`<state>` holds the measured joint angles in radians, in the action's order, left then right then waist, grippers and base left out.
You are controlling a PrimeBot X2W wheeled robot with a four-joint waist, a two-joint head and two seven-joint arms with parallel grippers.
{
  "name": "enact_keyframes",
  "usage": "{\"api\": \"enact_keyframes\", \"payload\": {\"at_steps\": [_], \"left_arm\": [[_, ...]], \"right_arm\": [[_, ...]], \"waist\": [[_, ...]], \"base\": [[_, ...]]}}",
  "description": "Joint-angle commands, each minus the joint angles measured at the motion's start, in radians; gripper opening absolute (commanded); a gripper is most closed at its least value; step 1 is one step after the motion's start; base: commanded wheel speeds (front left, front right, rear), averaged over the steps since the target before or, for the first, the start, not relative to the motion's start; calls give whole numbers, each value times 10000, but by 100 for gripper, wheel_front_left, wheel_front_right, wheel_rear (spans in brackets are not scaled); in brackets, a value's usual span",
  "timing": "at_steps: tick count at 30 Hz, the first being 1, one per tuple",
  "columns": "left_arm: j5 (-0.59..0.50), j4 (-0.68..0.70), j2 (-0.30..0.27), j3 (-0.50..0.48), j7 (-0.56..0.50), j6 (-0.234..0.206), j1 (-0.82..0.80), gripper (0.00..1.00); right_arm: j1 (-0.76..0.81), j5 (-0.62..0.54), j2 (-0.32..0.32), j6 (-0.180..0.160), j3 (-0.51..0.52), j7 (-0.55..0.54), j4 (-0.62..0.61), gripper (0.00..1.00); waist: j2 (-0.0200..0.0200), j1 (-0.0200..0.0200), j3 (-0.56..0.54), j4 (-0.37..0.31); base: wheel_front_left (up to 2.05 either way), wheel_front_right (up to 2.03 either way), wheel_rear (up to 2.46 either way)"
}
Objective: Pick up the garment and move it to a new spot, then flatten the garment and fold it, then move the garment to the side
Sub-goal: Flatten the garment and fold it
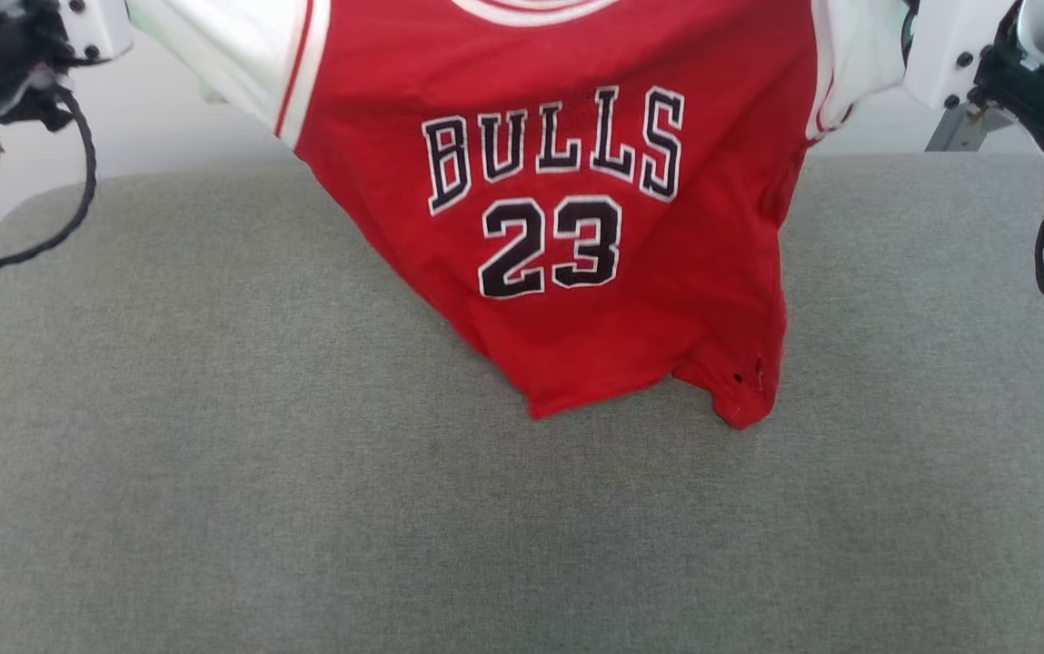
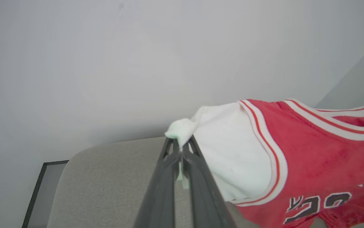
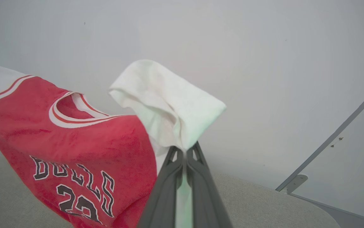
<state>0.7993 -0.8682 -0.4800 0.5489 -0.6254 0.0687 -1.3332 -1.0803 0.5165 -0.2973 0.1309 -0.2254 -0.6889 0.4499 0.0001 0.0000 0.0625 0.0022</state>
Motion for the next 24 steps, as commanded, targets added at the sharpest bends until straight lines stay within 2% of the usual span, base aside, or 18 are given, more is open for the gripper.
{"api": "enact_keyframes", "payload": {"at_steps": [1, 10, 13, 19, 24], "left_arm": [[-61, 27, -42, 24, 57, -45, -194, 0], [-399, 31, -67, -70, 1173, -57, -901, 0], [-461, -143, -3, -174, 1840, -166, -1362, 0], [-895, -598, 165, -247, 3503, -171, -2485, 0], [-1379, -904, 277, -364, 5812, -379, -3510, 0]], "right_arm": [[-211, 10, -14, -3, -84, 203, 129, 0], [-1283, -456, -29, -3, -481, 1370, 1240, 0], [-1963, -843, 107, -3, -567, 2219, 1920, 0], [-3572, -1975, 449, -4, -590, 4711, 3584, 0], [-4825, -3403, 559, -4, -430, 7481, 4762, 0]], "waist": [[-1, 0, -9, -20], [-1, 0, 842, -15], [-1, 0, 1415, -10], [-1, 0, 2514, -5], [-1, 0, 3151, 72]], "base": [[0, 0, 0], [0, 0, 0], [0, 0, 0], [0, 0, 0], [0, 0, 0]]}}
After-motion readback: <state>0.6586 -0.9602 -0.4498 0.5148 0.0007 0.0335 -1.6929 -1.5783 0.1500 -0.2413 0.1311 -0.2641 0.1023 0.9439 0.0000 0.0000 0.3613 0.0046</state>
